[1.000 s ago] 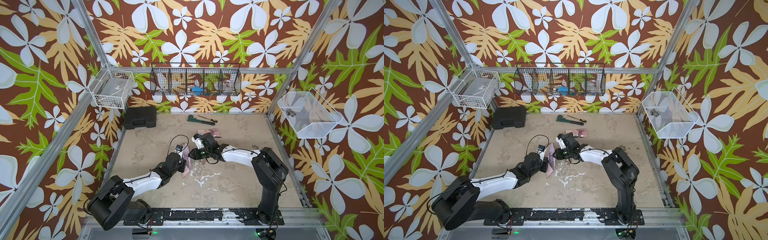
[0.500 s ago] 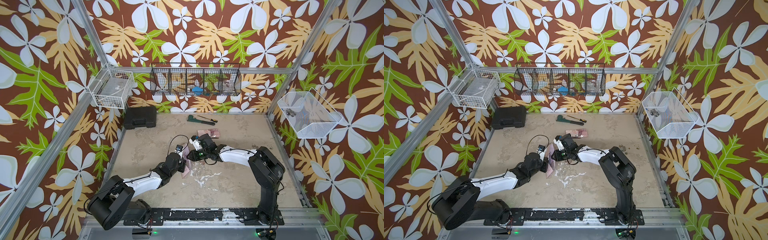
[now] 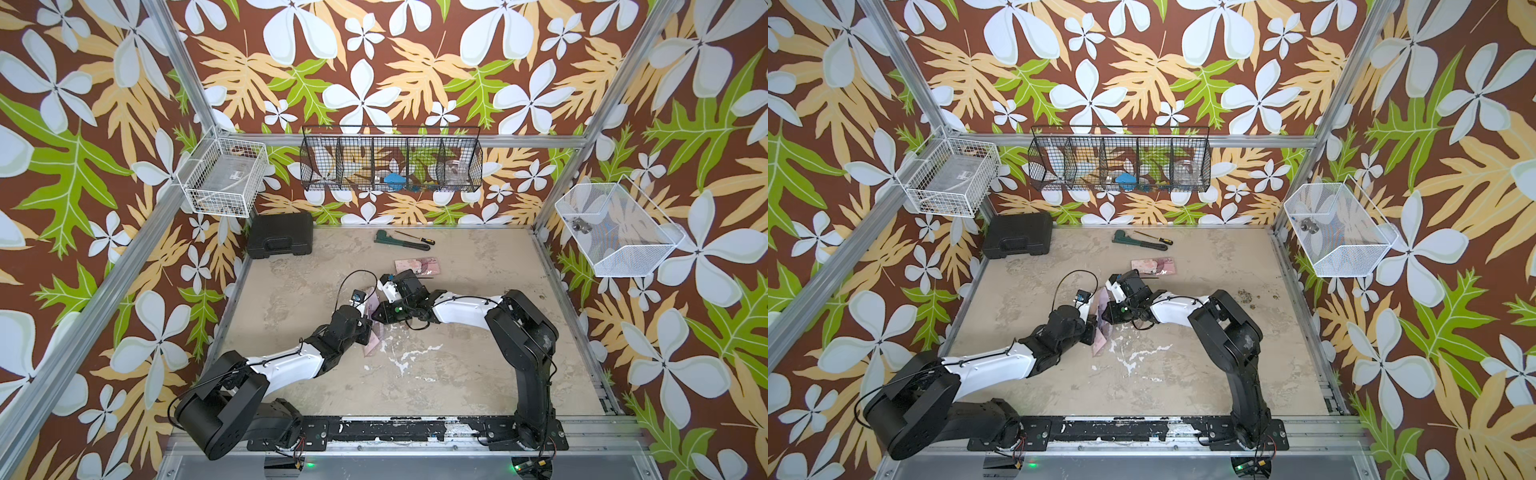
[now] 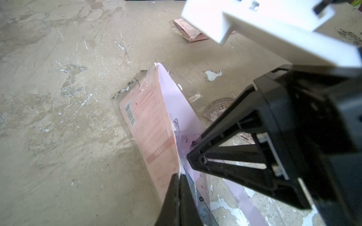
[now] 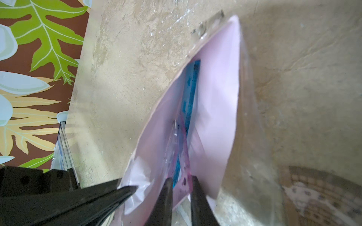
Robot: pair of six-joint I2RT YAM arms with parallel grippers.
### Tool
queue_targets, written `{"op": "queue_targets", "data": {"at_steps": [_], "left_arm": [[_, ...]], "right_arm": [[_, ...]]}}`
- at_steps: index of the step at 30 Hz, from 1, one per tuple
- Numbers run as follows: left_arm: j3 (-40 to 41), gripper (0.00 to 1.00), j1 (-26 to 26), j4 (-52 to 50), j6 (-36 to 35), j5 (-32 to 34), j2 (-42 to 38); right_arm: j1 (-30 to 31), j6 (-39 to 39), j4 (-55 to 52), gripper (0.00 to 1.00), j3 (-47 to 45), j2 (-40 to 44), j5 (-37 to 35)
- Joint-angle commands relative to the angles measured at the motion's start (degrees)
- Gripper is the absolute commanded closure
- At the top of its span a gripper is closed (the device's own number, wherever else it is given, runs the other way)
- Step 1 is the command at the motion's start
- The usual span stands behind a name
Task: Open the ruler set and take out the ruler
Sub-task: Take out the ruler from the ruler set bag.
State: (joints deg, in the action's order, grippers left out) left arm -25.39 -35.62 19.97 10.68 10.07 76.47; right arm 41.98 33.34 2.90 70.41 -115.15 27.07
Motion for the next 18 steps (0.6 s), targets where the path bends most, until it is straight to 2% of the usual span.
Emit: {"op": "queue_targets", "data": {"at_steps": [1, 7, 12, 18], "left_arm": [[0.16, 1.00, 0.13, -0.37, 0.22, 0.40, -0.14], [0.25, 1.00, 0.11, -0.19, 0.41, 0.75, 0.57], [0.16, 1.00, 0.11, -0.41, 0.61, 1.43, 0.55], [-0.13, 1.00, 0.11, -0.80, 0.74, 2.24, 1.45]], "right_arm": [[-0.04, 0.84, 1.85, 0.88, 0.27, 0.78, 0.27], [-0.39, 0.66, 0.99, 0.99, -0.27, 2.44, -1.29], [-1.23, 0.50, 0.38, 1.00, -1.52, 4.85, -1.67], [-3.59, 0.99, 1.78, 1.00, -5.92, 12.13, 0.33]]}}
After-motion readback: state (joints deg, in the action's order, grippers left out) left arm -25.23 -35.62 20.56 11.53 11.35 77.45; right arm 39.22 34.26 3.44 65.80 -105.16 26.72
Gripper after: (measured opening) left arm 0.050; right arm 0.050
